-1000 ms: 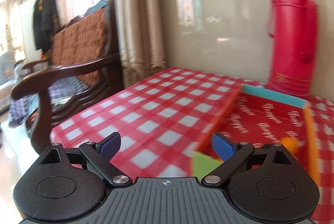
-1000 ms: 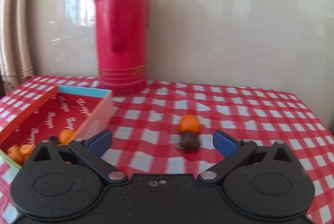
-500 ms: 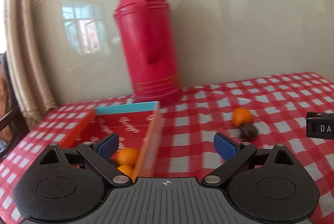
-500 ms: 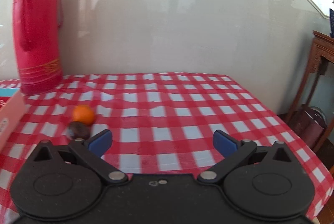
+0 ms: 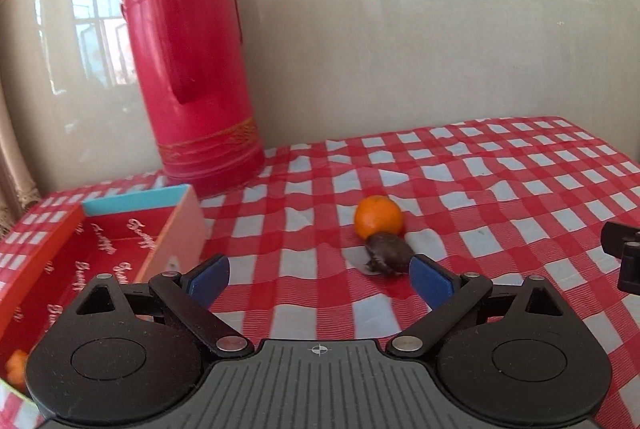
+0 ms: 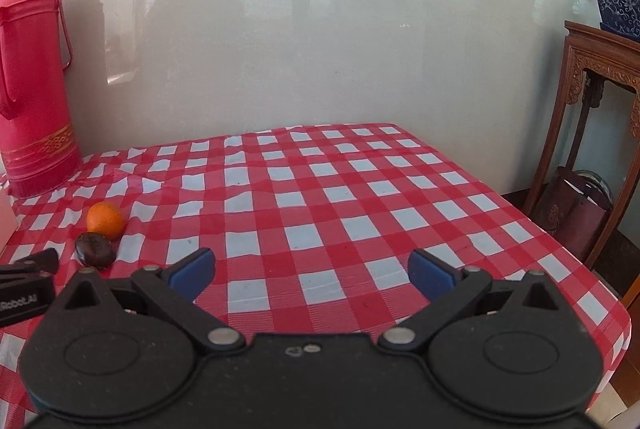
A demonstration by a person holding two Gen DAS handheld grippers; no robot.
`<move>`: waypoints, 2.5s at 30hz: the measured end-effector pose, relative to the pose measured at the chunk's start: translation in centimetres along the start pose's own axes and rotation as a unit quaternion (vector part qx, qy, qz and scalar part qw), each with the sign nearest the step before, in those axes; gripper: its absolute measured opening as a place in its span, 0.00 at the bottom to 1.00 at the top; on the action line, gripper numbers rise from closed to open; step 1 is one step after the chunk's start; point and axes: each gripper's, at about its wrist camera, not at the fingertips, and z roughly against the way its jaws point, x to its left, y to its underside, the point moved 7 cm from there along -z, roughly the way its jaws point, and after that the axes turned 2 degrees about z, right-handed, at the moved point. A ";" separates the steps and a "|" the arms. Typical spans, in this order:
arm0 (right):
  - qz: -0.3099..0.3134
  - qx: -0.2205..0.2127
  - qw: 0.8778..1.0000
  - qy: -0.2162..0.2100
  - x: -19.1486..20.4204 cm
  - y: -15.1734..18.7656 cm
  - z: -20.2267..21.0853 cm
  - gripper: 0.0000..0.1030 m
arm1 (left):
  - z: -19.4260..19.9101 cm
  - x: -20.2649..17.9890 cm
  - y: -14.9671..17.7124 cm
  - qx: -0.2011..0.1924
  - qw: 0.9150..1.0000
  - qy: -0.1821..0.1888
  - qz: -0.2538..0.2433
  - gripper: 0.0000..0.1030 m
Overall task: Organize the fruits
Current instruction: 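Reach to the remaining dark brown piece and grasp it with the left tool, then carry the dark brown piece into the box and open the left tool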
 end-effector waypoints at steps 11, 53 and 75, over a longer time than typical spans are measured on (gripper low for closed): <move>-0.018 0.006 1.000 -0.012 -0.1 0.1 -0.4 0.94 | -3.8 -2.1 -1.3 0.025 0.998 0.052 0.039 0.78; -0.028 0.024 0.999 -0.039 1.0 0.6 -0.8 0.94 | -3.2 -0.6 -1.3 0.004 0.999 0.022 0.028 0.37; 0.015 0.015 0.996 -0.087 7.8 0.3 0.1 0.94 | 0.0 18.3 0.0 0.024 0.971 -0.204 0.126 0.37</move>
